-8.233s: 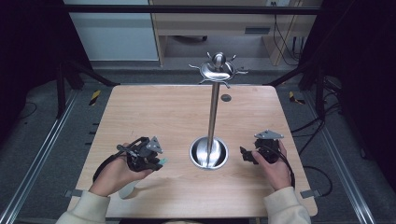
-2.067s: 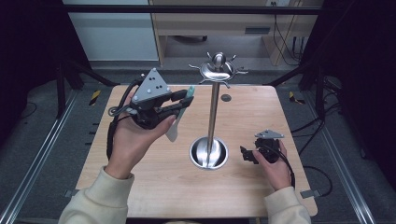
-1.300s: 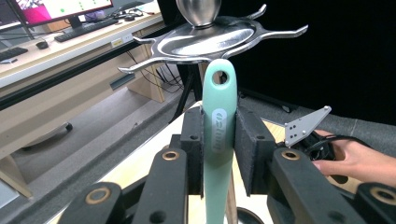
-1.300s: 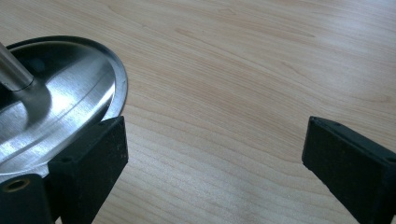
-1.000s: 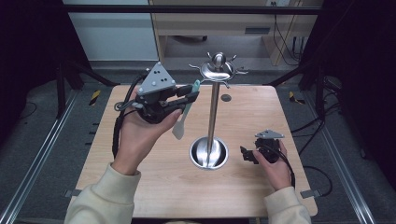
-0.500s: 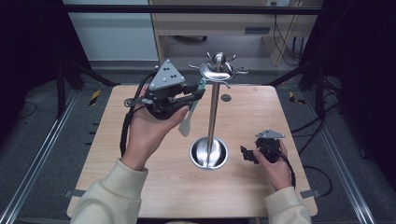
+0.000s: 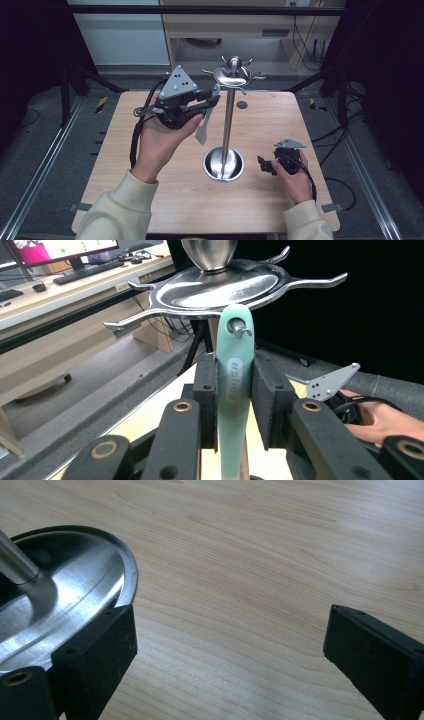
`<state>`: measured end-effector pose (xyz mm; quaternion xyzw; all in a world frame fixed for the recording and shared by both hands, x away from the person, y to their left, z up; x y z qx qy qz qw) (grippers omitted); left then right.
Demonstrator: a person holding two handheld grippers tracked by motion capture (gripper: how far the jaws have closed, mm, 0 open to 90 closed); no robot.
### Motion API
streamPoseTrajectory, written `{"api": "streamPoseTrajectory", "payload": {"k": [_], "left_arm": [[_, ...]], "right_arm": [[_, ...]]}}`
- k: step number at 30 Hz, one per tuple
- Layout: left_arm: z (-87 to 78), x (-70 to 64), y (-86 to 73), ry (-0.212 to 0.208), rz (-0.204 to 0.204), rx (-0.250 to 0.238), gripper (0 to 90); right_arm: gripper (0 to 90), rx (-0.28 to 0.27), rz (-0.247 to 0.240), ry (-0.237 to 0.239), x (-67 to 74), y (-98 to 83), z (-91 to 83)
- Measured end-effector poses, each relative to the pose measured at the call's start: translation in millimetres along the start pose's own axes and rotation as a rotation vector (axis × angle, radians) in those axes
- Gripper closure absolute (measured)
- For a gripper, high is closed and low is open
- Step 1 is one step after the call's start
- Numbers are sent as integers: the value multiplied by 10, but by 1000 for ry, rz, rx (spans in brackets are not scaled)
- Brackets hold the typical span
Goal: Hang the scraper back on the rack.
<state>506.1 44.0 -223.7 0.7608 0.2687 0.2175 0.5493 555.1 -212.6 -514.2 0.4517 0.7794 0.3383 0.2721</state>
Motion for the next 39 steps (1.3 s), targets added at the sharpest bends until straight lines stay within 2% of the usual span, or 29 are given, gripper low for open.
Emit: {"api": "streamPoseTrajectory", "payload": {"k": [9,13,15,19,23,27,32,34,36,39], "left_arm": [[-26,3,-6,3,12,-1,735],[-12,10,0,-8,-5,-3,730],[-19,10,10,-5,-3,-7,701],[-80,-23,27,10,25,-20,626],[-129,-38,-1,29,35,-20,480],[-180,-51,-109,48,51,-3,324],[-283,-36,-327,52,39,27,176],[-320,-26,-438,46,31,50,134],[-343,-5,-544,56,31,63,127],[-339,9,-697,48,10,73,98]], "right_arm": [[73,-1,-20,-2,22,6,-13],[73,4,-22,-9,23,5,-15],[73,4,-22,-10,28,8,-16],[73,2,-21,-11,17,4,-24],[73,2,-22,-9,15,5,-17],[73,5,-14,-12,16,4,-27],[72,5,-17,-14,16,-1,-30],[72,5,-17,-14,16,-3,-29],[72,6,-21,-15,14,-5,-26],[72,8,-21,-14,19,-5,-25]]}}
Point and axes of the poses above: each handheld gripper's, and its own axes: z roughly forward along the jaws, y roughly out of its top, x roughly to its left, the point moved 7 cm from there along z, roughly forward along the jaws, and after that the axes turned 7 degrees about -z, right-handed, at the moved point
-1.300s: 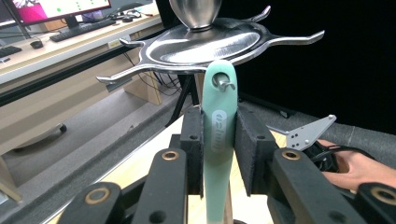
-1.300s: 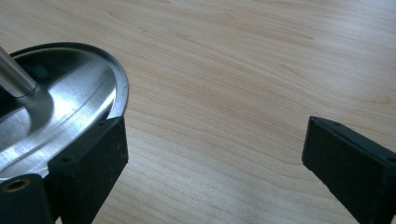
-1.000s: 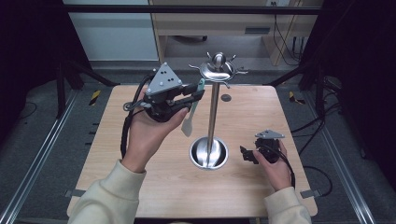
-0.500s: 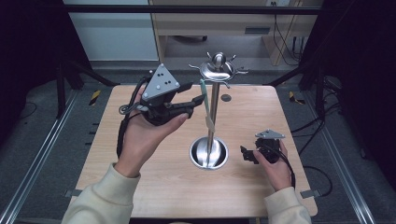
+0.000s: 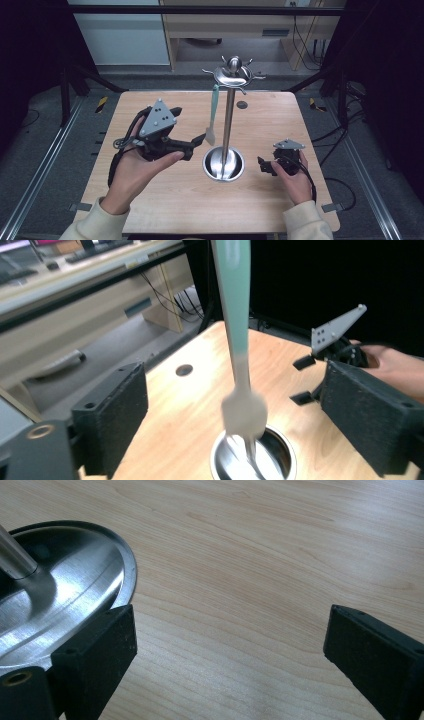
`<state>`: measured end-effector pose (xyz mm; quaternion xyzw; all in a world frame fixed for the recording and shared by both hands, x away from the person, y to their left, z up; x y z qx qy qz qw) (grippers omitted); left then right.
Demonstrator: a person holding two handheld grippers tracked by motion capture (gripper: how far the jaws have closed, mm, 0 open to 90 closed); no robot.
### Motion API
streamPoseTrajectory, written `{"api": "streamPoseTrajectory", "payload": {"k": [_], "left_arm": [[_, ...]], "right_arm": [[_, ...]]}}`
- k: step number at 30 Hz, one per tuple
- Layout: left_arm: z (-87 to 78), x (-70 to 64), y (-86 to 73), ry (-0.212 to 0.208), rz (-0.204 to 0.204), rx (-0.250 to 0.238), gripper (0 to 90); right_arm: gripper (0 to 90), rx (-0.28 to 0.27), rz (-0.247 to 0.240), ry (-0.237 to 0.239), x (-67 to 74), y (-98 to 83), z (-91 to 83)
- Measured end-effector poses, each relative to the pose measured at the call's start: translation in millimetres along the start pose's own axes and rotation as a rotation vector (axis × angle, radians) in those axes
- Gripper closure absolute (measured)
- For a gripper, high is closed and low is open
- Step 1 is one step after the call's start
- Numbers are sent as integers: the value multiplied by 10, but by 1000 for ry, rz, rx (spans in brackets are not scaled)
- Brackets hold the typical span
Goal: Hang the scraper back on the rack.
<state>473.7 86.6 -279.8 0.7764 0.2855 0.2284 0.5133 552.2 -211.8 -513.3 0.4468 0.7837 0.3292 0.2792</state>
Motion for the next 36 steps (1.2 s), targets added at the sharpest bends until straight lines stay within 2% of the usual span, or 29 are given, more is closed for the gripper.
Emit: {"api": "streamPoseTrajectory", "payload": {"k": [5,11,13,15,23,28,32,36], "left_arm": [[25,-27,-231,-7,10,27,67],[15,-81,-454,-15,41,60,43],[17,-99,-539,-8,85,83,33],[24,-115,-622,2,108,99,27],[70,-235,-943,-34,83,130,27],[100,-240,-1116,-46,60,143,28],[97,-124,-1257,13,67,155,29],[81,-12,-1408,30,47,173,29]], "right_arm": [[72,2,2,-3,-3,-5,-2],[71,1,-1,-3,-2,-6,-1],[71,2,5,-5,1,-6,-4],[71,1,2,-7,-4,-8,-4],[70,3,5,-7,-1,-11,-8],[70,4,8,-6,3,-11,-10],[70,4,2,-6,-2,-15,-9],[70,4,1,-8,-2,-17,-5]]}}
Point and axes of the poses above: each handheld gripper's, and its own axes: z roughly forward along the jaws, y roughly out of its top, x roughly to its left, the point moved 7 cm from there along z, roughly forward along the jaws, and after that the axes turned 7 degrees about -z, right-handed, at the moved point
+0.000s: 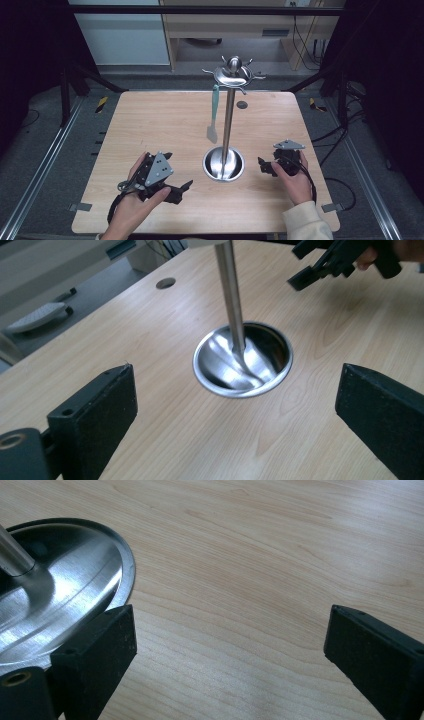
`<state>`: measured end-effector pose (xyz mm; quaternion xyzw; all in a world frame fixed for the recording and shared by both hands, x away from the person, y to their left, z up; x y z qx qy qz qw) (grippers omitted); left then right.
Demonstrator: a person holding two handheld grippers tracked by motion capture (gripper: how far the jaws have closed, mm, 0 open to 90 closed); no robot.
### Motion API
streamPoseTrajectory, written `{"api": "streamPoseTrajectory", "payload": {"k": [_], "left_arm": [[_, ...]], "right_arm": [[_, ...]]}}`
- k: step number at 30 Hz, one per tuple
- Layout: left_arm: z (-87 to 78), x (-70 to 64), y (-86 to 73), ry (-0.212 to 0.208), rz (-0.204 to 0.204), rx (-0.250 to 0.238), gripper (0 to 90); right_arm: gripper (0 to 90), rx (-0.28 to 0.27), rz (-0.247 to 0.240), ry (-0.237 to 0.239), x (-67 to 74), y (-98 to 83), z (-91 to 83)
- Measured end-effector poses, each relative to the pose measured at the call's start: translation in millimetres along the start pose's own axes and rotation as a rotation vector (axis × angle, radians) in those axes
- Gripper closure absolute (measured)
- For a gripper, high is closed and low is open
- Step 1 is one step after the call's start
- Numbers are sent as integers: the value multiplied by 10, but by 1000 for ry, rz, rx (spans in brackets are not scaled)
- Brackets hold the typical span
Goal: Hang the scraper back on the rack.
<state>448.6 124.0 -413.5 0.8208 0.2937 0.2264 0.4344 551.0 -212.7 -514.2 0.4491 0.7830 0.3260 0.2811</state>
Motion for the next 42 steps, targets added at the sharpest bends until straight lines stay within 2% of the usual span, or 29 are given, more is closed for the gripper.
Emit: {"api": "streamPoseTrajectory", "payload": {"k": [12,14,16,22,26,30,32,33,38,42], "left_arm": [[4,299,-388,52,-63,38,32],[4,363,-438,77,-76,36,34],[3,441,-480,118,-56,40,39],[3,553,-587,118,-111,47,39],[16,649,-703,132,-130,66,39],[17,788,-849,147,-163,89,39],[9,881,-937,146,-205,91,39],[3,917,-972,150,-213,94,40],[-38,1137,-1189,205,-271,110,48],[-76,1237,-1307,232,-323,105,57]], "right_arm": [[70,-1,-6,2,5,-3,5],[70,0,-5,1,6,-3,5],[70,0,-6,1,6,-4,6],[70,-1,-5,1,4,-4,6],[70,-1,-5,2,5,-3,5],[70,0,-5,3,8,-3,6],[70,1,0,7,14,-3,3],[70,3,0,8,14,-4,4],[70,4,-7,6,12,-6,8],[70,6,0,7,27,-2,9]]}}
Point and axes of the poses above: each handheld gripper's, and its own axes: z roughly forward along the jaws, y roughly out of its top, x roughly to its left, the point moved 7 cm from there along z, roughly forward along the jaws, and after that the axes turned 7 degrees about -z, right-handed, at the moved point
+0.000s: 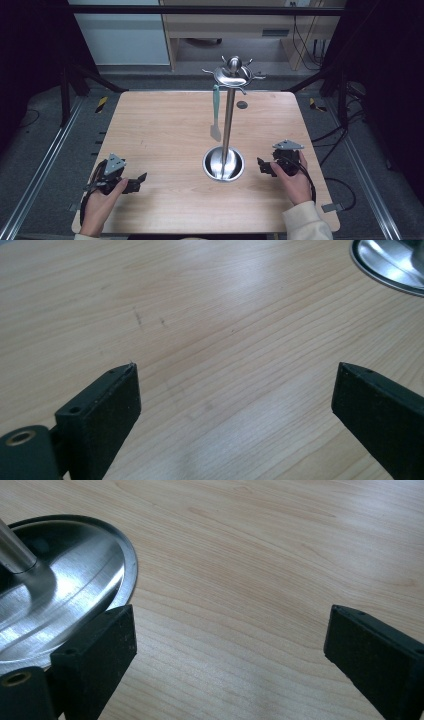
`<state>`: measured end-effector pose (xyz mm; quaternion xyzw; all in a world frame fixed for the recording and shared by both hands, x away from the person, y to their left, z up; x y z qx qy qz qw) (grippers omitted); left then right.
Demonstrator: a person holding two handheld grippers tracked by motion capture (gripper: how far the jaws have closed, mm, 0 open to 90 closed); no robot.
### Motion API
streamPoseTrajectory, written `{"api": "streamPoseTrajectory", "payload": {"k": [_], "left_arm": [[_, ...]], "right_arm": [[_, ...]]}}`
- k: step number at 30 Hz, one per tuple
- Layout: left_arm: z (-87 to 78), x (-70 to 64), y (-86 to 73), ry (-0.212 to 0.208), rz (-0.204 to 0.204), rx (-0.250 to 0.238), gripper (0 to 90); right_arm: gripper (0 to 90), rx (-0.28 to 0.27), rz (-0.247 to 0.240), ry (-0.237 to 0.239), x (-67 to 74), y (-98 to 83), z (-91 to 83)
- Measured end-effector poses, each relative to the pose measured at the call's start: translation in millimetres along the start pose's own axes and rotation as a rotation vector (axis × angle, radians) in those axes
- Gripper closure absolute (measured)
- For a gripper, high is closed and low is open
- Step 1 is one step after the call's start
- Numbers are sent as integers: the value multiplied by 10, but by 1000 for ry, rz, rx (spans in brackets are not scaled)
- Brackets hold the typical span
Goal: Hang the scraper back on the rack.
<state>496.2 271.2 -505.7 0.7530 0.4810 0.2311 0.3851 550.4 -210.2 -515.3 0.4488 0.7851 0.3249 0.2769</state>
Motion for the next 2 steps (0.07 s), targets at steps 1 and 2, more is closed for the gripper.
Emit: {"api": "streamPoseTrajectory", "payload": {"k": [1,2], "left_arm": [[-3,19,-12,2,-10,2,61],[-11,34,-18,2,-18,4,63]], "right_arm": [[70,-2,-2,1,1,2,0],[70,-2,-3,2,1,4,-1]]}}
Point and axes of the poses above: each handheld gripper's, and its own axes: z roughly forward along the jaws, y roughly out of its top, x roughly to its left, the point moved 7 cm from there along z, roughly forward along the jaws, and after that the axes turned 7 degrees about -z, right-handed, at the moved point
